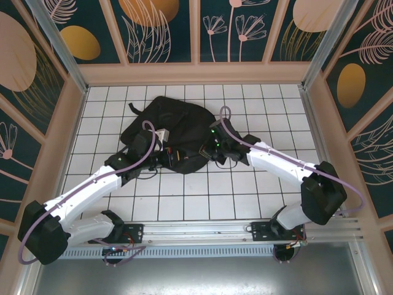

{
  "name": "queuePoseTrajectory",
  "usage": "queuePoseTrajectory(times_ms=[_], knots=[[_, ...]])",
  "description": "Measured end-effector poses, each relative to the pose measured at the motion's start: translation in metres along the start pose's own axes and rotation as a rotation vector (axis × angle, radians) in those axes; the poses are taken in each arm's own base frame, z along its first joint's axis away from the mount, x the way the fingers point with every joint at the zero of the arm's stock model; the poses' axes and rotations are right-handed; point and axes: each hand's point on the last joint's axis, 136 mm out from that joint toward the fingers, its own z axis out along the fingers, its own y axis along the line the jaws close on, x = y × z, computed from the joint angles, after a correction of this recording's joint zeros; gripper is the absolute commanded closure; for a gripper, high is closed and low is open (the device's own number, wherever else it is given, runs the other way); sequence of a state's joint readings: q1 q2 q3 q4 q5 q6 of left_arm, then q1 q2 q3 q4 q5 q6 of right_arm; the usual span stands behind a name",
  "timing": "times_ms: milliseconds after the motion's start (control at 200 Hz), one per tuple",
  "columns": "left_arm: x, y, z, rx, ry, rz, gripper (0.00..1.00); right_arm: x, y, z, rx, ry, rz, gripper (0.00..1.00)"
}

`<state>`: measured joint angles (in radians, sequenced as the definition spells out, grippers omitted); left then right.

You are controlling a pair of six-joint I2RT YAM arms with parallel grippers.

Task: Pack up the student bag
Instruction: Zip the student bag at the center of the table.

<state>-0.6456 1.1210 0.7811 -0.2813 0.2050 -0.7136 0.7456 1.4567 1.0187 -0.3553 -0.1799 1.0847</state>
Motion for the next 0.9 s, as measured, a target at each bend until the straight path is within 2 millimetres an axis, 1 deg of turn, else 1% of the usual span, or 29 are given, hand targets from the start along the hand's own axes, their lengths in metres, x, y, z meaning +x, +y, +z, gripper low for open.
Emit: queuePoseTrajectory(times_ms=[130, 395, 701, 861, 896], knots=[[-0.004, -0.006, -0.003, 0.012, -0.007, 0.008, 1.0, -0.001, 0.0, -0.001, -0.004, 0.001, -0.012, 1.0], [-0.009, -0.008, -0.006, -0.003, -0.005, 0.033, 1.0, -0.003, 0.0, -0.001, -0.004, -0.004, -0.065, 1.0], [-0.013, -0.007, -0.006, -0.02, -0.016, 0.073, 1.0, -0.018, -0.002, -0.005, -0.033, 0.007, -0.075, 1.0], [-0.014, -0.006, -0.007, -0.024, -0.022, 0.086, 1.0, -0.028, -0.007, -0.008, -0.032, 0.002, -0.08, 1.0], [-0.015, -0.007, -0.007, -0.025, -0.024, 0.086, 1.0, -0.029, -0.009, -0.008, -0.027, 0.0, -0.081, 0.95]])
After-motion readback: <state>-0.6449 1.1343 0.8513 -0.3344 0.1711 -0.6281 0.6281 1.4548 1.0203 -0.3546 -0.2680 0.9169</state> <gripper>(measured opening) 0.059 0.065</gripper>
